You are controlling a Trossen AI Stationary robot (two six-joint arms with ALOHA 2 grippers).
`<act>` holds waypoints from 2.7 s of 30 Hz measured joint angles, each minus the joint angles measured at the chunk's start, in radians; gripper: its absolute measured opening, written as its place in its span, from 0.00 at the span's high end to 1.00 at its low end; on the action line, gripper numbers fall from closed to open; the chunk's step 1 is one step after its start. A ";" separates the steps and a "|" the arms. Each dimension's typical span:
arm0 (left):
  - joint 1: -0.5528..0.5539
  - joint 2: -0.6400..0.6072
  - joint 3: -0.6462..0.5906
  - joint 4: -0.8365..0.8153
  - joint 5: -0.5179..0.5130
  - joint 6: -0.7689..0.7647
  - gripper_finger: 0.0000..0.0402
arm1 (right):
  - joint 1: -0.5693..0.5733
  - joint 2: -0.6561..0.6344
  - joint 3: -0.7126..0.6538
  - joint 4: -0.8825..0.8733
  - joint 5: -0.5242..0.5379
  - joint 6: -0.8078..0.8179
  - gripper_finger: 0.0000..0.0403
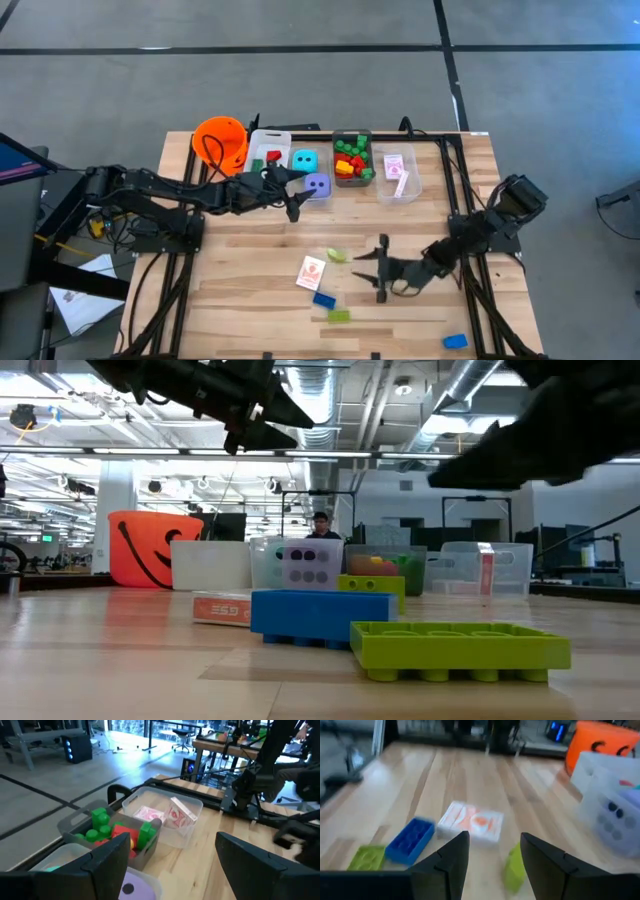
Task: Pick & Place Toys
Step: Put the small top light green game piece into the white bin
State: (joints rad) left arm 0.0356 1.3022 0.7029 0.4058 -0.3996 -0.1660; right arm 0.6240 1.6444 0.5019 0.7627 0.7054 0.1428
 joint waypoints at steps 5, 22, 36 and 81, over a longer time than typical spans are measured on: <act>0.000 0.000 0.000 0.009 0.000 0.005 0.29 | -0.068 0.030 -0.079 0.135 -0.026 0.076 0.57; -0.017 0.000 0.000 -0.130 0.008 -0.086 0.29 | -0.301 0.162 -0.036 0.163 -0.390 0.160 0.38; -0.031 0.000 0.000 -0.137 0.008 -0.086 0.29 | -0.319 0.162 -0.033 0.033 -0.410 0.145 0.29; -0.031 0.000 0.000 -0.137 0.008 -0.086 0.29 | -0.329 0.162 0.033 -0.130 -0.406 0.137 0.29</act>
State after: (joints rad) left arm 0.0048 1.3025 0.7029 0.2691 -0.3916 -0.2520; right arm 0.2954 1.8065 0.5346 0.6325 0.2995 0.2799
